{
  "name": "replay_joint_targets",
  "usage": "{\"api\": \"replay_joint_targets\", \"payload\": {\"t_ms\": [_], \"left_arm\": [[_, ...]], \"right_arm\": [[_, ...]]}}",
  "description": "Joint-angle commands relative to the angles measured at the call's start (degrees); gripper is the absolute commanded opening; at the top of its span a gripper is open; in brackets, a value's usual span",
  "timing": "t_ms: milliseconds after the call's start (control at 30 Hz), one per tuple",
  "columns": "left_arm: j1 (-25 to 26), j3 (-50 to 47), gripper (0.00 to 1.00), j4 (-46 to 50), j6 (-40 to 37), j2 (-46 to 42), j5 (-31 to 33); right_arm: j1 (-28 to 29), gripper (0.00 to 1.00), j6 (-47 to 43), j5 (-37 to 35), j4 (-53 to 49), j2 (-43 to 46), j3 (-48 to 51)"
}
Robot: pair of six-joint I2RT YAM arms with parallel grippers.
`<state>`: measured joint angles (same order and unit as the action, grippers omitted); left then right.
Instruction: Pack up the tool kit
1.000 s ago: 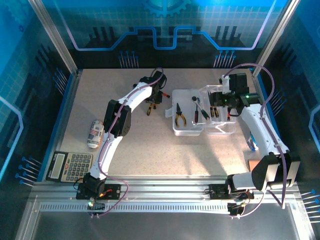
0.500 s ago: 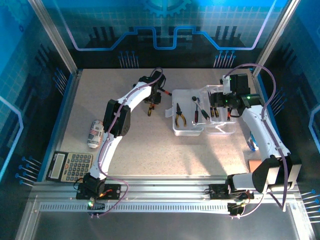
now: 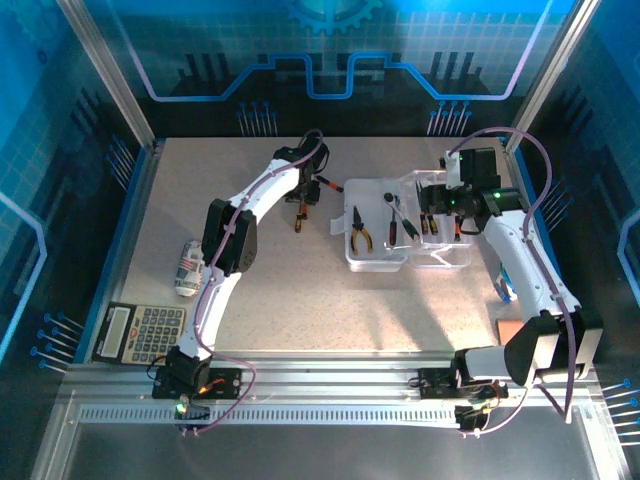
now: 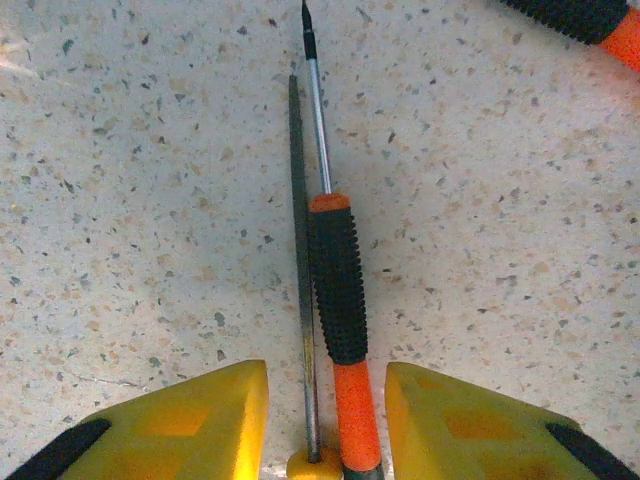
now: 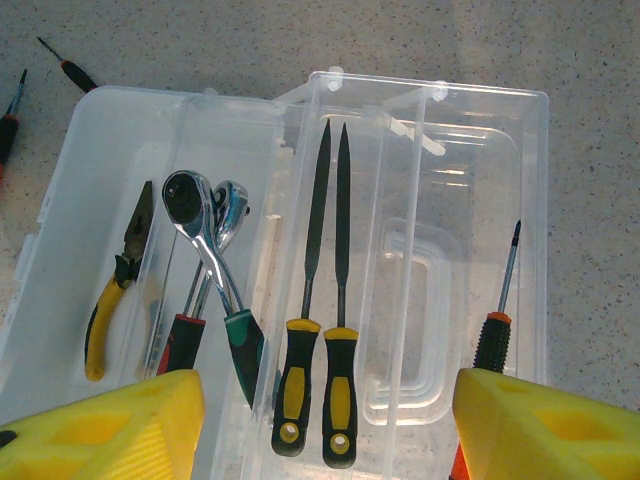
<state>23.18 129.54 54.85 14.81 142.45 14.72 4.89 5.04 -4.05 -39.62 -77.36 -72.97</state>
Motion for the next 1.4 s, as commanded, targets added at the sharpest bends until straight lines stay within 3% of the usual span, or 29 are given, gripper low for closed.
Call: {"api": "replay_joint_targets", "payload": {"t_ms": [0, 167, 400, 1033, 1133, 1367], "left_arm": [[0.5, 1.1, 0.37, 0.3, -0.7, -1.9, -0.8], [0.5, 1.1, 0.35, -0.5, -0.6, 0.0, -1.5], [0.5, 0.6, 0.22, -2.0, -0.4, 1.7, -2.6], [0.4, 1.0, 0.21, -1.2, -0.3, 5.5, -2.8], [0.5, 1.1, 0.01, -1.0, -0.3, 6.0, -3.5], [0.4, 0.3, 0.0, -0.6, -1.0, 2.6, -3.9]], "right_arm": [[0.8, 0.68, -0.3, 0.8, -0.6, 0.2, 0.3], [0.9, 0.68, -0.5, 0.4, -0.6, 0.3, 0.4], [0.9, 0.68, -0.5, 0.4, -0.6, 0.2, 0.8], [0.8, 0.69, -0.7, 0.3, -0.8, 0.0, 1.2], [0.8, 0.69, -0.7, 0.3, -0.8, 0.2, 1.2], [0.7, 0.7, -0.7, 0.8, -1.3, 0.8, 0.6]]}}
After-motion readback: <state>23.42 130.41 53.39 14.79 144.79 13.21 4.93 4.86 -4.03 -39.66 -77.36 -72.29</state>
